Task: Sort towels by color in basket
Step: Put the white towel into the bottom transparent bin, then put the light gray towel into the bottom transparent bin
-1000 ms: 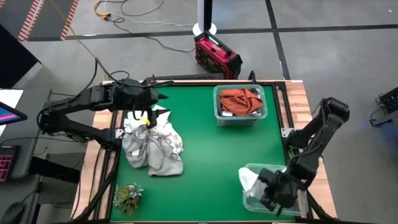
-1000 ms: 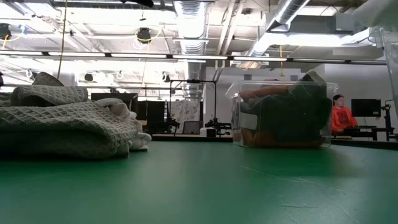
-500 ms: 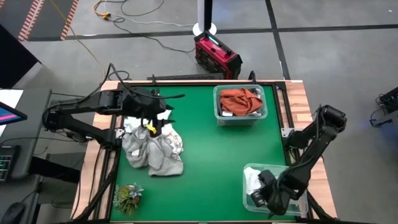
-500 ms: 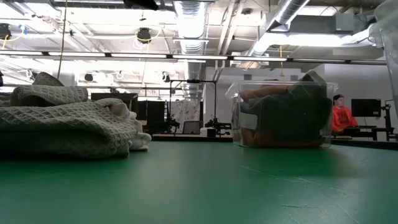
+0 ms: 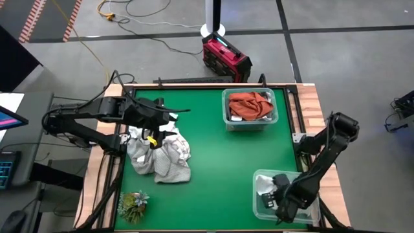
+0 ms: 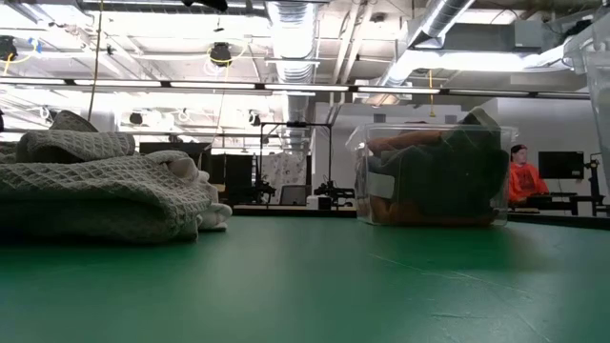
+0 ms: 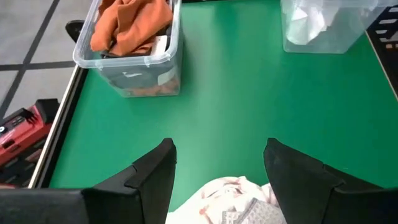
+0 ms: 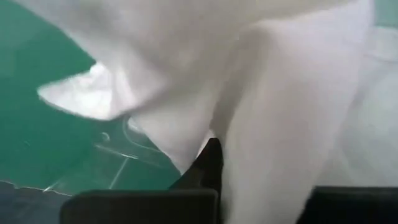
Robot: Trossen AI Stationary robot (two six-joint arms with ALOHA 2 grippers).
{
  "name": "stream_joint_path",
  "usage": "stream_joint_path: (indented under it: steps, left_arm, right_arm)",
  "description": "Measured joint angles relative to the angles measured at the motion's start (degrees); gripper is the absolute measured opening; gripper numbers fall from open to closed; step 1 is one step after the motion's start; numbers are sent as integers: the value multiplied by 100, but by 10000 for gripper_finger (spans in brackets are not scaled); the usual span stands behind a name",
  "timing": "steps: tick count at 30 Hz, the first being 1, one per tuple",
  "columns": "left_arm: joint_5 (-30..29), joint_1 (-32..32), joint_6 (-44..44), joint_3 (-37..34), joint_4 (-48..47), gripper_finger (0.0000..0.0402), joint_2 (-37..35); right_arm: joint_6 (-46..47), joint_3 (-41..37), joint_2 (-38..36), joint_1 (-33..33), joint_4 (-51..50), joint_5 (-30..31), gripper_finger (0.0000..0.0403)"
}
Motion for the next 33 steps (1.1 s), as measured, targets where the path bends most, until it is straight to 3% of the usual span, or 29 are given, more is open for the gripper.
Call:
stream_joint_path:
  steps: [10,21,25,28,33]
  left_arm:
    - [-1,1,11,0,-23,233,4]
    - [39,1,57,0,-158,233,4]
    - [642,1,266,0,-335,233,4]
    - [1293,-76,415,0,-472,233,4]
    - [1407,-379,391,0,-667,233,4]
  right_arm:
    - [-1051,0,95,-173,383,-345,54]
    - [-1087,0,-759,-181,-153,-417,178]
    - [-937,0,-1372,-188,-365,-398,225]
    - [-758,2,-1878,-186,-624,-24,240]
    - [-848,4,-2623,-200,-1038,1134,240]
